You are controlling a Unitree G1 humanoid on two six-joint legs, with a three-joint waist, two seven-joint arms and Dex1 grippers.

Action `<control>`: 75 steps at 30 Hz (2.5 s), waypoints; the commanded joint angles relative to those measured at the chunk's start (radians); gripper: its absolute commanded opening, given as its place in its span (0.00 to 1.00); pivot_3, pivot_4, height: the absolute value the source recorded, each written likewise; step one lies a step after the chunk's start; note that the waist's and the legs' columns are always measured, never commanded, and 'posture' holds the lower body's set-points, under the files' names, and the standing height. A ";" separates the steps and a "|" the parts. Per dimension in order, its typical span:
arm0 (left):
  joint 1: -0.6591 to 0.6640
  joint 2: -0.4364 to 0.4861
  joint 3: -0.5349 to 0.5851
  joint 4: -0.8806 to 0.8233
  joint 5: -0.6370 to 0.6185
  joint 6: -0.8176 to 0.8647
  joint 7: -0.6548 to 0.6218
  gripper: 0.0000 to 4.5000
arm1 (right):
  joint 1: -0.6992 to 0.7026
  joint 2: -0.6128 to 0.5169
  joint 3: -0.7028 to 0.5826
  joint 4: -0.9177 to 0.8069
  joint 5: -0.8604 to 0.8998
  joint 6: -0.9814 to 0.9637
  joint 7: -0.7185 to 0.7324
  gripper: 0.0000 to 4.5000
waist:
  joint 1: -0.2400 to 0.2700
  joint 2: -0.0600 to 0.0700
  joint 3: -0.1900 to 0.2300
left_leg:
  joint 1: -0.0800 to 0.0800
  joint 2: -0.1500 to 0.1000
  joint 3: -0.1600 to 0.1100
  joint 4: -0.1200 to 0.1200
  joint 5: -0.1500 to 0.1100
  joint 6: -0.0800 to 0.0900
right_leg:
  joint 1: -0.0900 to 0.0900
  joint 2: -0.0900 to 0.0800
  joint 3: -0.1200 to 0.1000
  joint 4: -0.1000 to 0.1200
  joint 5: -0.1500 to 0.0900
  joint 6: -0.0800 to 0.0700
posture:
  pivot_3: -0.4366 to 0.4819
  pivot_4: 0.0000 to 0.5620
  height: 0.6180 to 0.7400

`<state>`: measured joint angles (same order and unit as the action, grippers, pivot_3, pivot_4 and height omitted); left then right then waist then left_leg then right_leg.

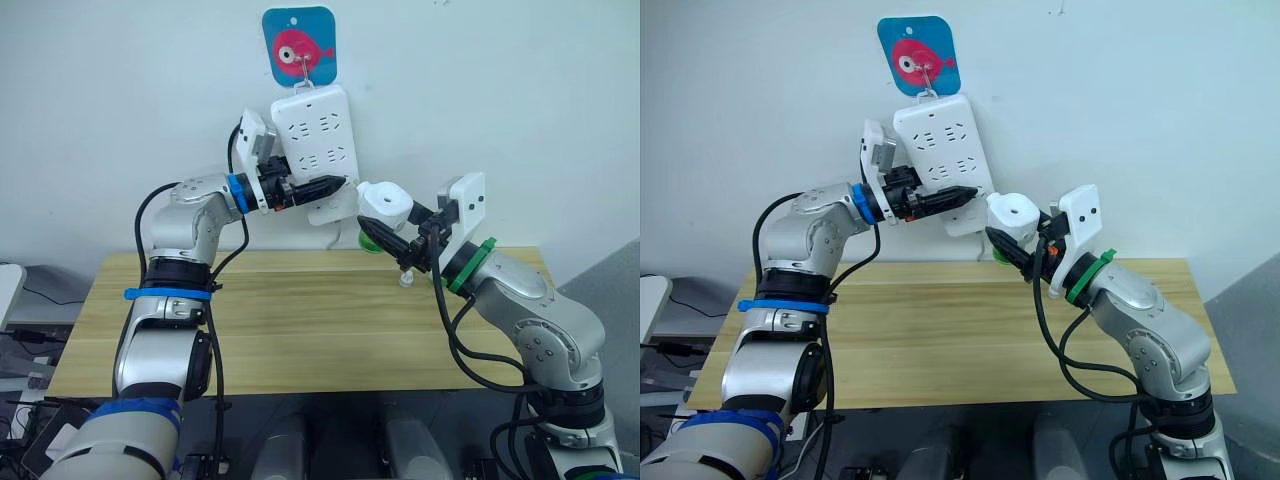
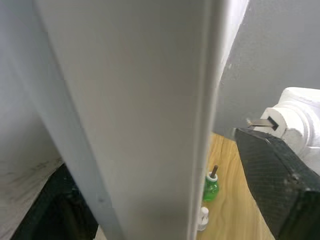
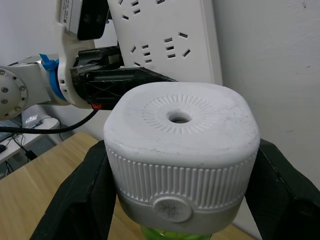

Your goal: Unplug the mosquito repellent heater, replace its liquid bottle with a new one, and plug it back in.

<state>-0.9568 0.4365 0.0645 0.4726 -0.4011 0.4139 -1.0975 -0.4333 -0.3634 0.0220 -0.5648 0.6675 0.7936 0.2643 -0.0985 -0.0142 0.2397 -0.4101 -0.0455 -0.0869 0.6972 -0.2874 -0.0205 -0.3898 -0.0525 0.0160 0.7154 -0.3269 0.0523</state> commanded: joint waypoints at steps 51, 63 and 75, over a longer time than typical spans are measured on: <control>0.021 0.049 0.003 -0.114 -0.060 0.084 -0.055 0.29 | -0.110 0.014 0.047 0.158 -0.173 -0.107 0.187 0.68 | 0.009 0.000 0.000 | 0.000 0.000 0.000 -0.001 0.000 0.000 | 0.000 0.000 0.000 -0.002 0.000 0.000 | 0.36 0.39 1.00; 0.033 0.043 0.002 -0.133 -0.064 0.086 -0.048 0.29 | -0.117 0.043 0.026 0.159 -0.211 -0.129 0.149 0.68 | 0.009 0.000 0.000 | 0.000 0.000 0.000 -0.001 0.000 0.000 | 0.000 0.000 0.000 -0.001 0.000 0.000 | 0.37 0.39 1.00; 0.047 0.037 0.003 -0.151 -0.070 0.087 -0.037 0.29 | -0.162 0.123 0.094 0.098 -0.269 0.037 -0.005 0.68 | 0.008 0.000 0.000 | 0.000 0.000 0.000 -0.001 0.000 0.000 | -0.001 0.000 0.001 0.000 0.000 0.000 | 0.38 0.38 1.00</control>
<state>-0.9091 0.4893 0.0843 0.3794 -0.4425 0.4937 -1.1039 -0.5565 -0.2580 0.1038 -0.4384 0.4221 0.8193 0.3093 -0.0900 -0.0141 0.2399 -0.4100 -0.0452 -0.0872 0.6967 -0.2874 -0.0205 -0.3904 -0.0526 0.0165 0.7155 -0.3269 0.0523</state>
